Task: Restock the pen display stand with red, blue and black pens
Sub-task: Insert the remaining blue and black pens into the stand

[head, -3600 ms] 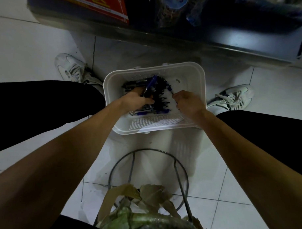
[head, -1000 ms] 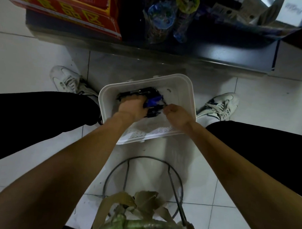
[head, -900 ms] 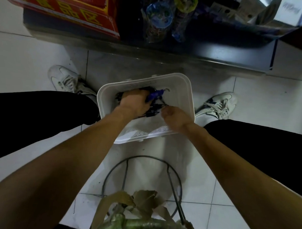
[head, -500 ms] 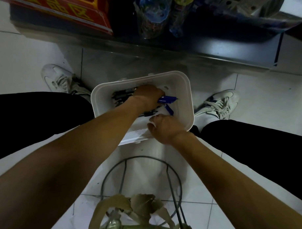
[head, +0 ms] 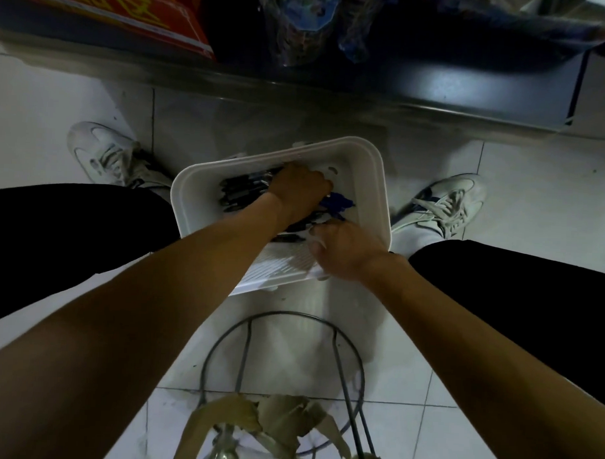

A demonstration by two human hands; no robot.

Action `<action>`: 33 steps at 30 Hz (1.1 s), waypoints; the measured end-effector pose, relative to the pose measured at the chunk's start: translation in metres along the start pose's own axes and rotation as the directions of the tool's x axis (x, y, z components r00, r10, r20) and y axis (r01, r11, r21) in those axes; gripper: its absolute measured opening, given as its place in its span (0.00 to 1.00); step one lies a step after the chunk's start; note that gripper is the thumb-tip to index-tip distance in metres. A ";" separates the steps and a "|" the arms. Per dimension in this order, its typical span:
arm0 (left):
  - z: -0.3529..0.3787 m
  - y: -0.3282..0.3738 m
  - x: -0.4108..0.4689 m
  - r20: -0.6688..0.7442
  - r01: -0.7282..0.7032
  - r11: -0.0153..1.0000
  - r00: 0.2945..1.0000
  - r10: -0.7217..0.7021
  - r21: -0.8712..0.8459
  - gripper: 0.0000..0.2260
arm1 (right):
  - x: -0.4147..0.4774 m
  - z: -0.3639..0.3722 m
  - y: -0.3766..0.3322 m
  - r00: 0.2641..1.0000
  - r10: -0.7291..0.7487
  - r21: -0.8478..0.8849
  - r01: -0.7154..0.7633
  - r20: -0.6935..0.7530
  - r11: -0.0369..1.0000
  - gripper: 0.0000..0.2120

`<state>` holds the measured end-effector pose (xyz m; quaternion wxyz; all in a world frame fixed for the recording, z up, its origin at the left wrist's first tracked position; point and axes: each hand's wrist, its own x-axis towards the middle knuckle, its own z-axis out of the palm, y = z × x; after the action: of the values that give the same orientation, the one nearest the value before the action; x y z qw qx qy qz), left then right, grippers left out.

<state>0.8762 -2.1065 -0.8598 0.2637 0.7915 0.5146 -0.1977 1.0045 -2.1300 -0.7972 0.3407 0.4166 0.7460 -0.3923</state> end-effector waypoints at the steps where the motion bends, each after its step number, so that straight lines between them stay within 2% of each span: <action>1: -0.001 -0.001 -0.004 -0.017 -0.026 0.997 1.000 0.025 -0.067 0.13 | -0.004 -0.002 0.002 1.000 -0.004 -0.015 0.004 -0.027 1.000 0.17; 4: -0.007 -0.006 -0.021 -0.088 -0.066 0.976 0.995 0.049 -0.207 0.18 | -0.008 0.001 0.002 0.996 -0.026 -0.044 0.022 -0.090 0.999 0.15; 6: -0.007 -0.007 -0.031 -0.143 -0.043 0.944 0.990 -0.005 -0.328 0.20 | -0.007 0.003 0.000 0.994 -0.024 -0.035 0.021 -0.111 0.999 0.15; 8: -0.006 -0.007 -0.041 -0.185 -0.018 0.870 0.979 -0.085 -0.492 0.17 | -0.008 0.001 -0.002 0.992 -0.016 -0.023 0.014 -0.123 1.000 0.16; 9: -0.005 -0.006 -0.046 -0.190 -0.005 0.813 0.973 -0.130 -0.582 0.13 | -0.010 0.000 -0.003 0.992 -0.006 -0.015 0.004 -0.124 1.000 0.17; 11: -0.006 -0.005 -0.055 -0.115 0.048 0.634 0.970 -0.213 -0.772 0.06 | -0.013 -0.003 -0.002 0.992 0.018 0.007 -0.017 -0.127 1.000 0.18; 13: -0.010 -0.005 -0.064 0.027 0.126 0.450 0.975 -0.221 -0.884 0.08 | -0.015 -0.006 -0.002 0.992 0.032 0.036 -0.028 -0.120 0.999 0.20; 15: -0.014 -0.005 -0.072 0.121 0.184 0.368 0.974 -0.189 -0.912 0.09 | -0.015 -0.009 -0.003 0.993 0.047 0.089 -0.038 -0.105 0.995 0.20; 19: -0.025 -0.010 -0.088 0.180 0.232 0.254 0.961 -0.211 -0.939 0.13 | -0.024 -0.018 -0.009 0.990 0.099 0.230 -0.075 -0.096 0.970 0.19; 21: -0.031 -0.014 -0.094 0.203 0.247 0.218 0.958 -0.203 -0.944 0.09 | -0.031 -0.025 -0.013 0.986 0.126 0.307 -0.087 -0.112 0.948 0.16; 24: -0.040 -0.018 -0.104 0.235 0.249 0.056 0.954 -0.184 -0.967 0.05 | -0.044 -0.038 -0.021 0.985 0.132 0.358 -0.083 -0.113 0.930 0.16; 26: -0.050 -0.020 -0.112 0.222 0.227 0.003 0.956 -0.190 -0.974 0.04 | -0.054 -0.046 -0.027 0.985 0.104 0.418 -0.039 -0.135 0.908 0.17; 28: -0.065 -0.020 -0.119 0.183 0.187 -0.001 0.964 -0.195 -0.982 0.05 | -0.062 -0.054 -0.035 0.975 0.093 0.552 0.036 -0.203 0.833 0.15; 30: -0.081 -0.019 -0.129 0.142 0.144 -0.002 0.970 -0.197 -0.990 0.06 | -0.068 -0.062 -0.044 0.948 0.121 0.692 0.123 -0.293 0.711 0.12; 33: -0.109 -0.016 -0.147 0.047 0.037 -0.047 0.973 -0.228 -0.998 0.08 | -0.080 -0.082 -0.053 0.896 0.165 0.776 0.249 -0.411 0.579 0.09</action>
<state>0.8085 -2.1375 -0.6921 0.6956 0.3184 0.5891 0.2603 0.9759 -2.1056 -0.6768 -0.0763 0.5847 0.5486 -0.5928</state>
